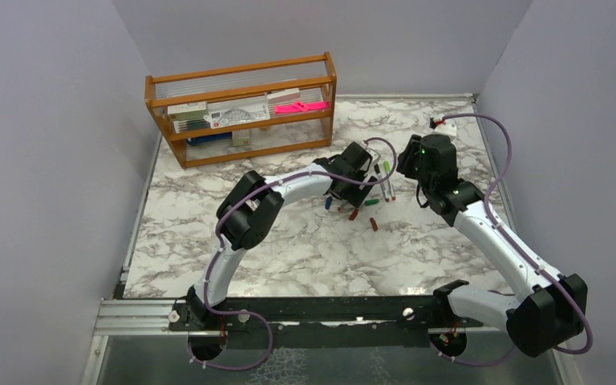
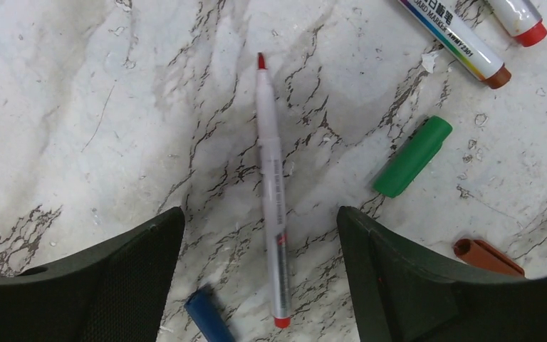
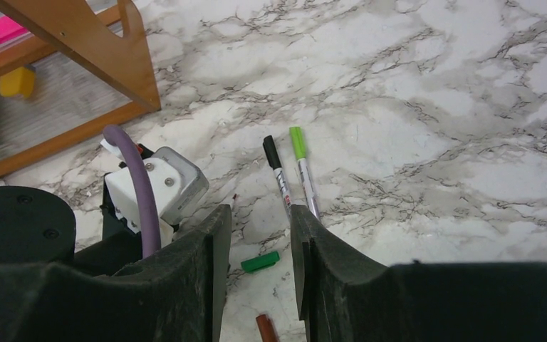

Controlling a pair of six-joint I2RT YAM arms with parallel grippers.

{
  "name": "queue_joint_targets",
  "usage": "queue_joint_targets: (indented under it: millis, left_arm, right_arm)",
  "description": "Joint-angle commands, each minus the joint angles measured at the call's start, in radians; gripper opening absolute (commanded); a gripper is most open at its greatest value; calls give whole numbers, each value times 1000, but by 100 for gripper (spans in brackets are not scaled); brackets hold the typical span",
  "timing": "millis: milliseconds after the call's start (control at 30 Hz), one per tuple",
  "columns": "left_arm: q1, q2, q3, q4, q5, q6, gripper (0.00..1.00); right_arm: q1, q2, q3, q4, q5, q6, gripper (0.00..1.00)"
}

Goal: Insert the pens into the pen caps

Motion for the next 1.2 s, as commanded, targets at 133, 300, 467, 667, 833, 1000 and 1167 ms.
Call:
queue_joint_targets:
  millis: [133, 300, 467, 667, 833, 1000, 1167]
  left_arm:
    - [-18, 50, 43, -35, -14, -1, 55]
    - [-18, 53, 41, -43, -18, 3, 16]
    - [-16, 17, 36, -45, 4, 9, 0]
    - [5, -196, -189, 291, 173, -22, 0]
    - [21, -326, -396, 629, 297, -117, 0]
    - [21, -405, -504, 843, 330, -197, 0]
    - [21, -459, -559, 988, 368, -225, 0]
  right_arm:
    - [-2, -7, -9, 27, 29, -14, 36]
    - [-2, -15, -18, 29, 29, -17, 36]
    - [-2, -18, -33, 55, -24, -14, 36]
    - [-2, 1, -18, 43, -198, 61, 39]
    - [-3, -21, -39, 101, -321, 138, 47]
    - [-3, -22, -60, 118, -349, 181, 54]
    - [-4, -24, -82, 175, -394, 207, 54]
